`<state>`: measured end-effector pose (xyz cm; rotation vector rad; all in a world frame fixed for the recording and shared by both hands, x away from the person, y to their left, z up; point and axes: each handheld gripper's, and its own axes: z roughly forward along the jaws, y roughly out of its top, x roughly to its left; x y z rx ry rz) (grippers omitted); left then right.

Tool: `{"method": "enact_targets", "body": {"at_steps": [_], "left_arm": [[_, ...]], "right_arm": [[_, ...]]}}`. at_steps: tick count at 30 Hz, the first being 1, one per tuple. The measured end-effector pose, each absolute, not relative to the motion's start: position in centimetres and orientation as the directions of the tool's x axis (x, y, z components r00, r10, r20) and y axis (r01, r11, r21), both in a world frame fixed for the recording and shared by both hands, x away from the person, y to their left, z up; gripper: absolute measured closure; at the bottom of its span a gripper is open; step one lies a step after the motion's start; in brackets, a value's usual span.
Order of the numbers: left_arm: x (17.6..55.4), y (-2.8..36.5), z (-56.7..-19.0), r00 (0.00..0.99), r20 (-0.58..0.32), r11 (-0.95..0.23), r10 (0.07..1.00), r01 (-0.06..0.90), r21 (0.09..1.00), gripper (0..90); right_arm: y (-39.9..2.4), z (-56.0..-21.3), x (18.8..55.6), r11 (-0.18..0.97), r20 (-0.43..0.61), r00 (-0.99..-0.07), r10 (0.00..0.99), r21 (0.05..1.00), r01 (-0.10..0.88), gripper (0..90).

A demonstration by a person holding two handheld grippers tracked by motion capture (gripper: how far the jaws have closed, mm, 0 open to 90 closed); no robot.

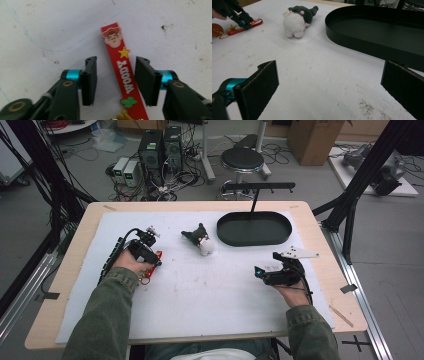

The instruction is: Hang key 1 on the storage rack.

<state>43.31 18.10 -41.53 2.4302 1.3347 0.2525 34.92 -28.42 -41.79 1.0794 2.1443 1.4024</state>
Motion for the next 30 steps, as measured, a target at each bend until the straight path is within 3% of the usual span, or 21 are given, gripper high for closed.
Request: {"method": "enact_targets", "body": {"at_steps": [5,10,15,23,30], "left_arm": [[43.3,18.2,-41.4,0.506,-0.027,-0.459,0.862,0.802,0.381,73.8],[43.3,18.2,-41.3,0.511,-0.026,-0.464,0.859,0.800,0.380,75.1],[42.9,18.2,-40.6,0.541,-0.116,-0.460,0.833,0.794,0.398,75.4],[42.2,19.0,-37.2,0.570,-0.162,-0.441,0.805,0.759,0.479,75.5],[41.7,18.8,-33.8,0.605,-0.149,-0.446,0.783,0.712,0.543,75.6]], "right_arm": [[-28.4,-41.8,34.9,0.219,0.102,-0.643,0.759,0.890,0.400,0.4],[-28.4,-41.8,34.8,0.215,0.109,-0.639,0.761,0.887,0.408,0.4],[-28.4,-41.8,34.8,0.213,0.112,-0.639,0.761,0.887,0.410,0.4],[-28.5,-41.7,34.8,0.207,0.116,-0.645,0.755,0.892,0.402,0.4],[-28.5,-41.7,34.8,0.203,0.121,-0.643,0.757,0.891,0.407,0.4]]}}
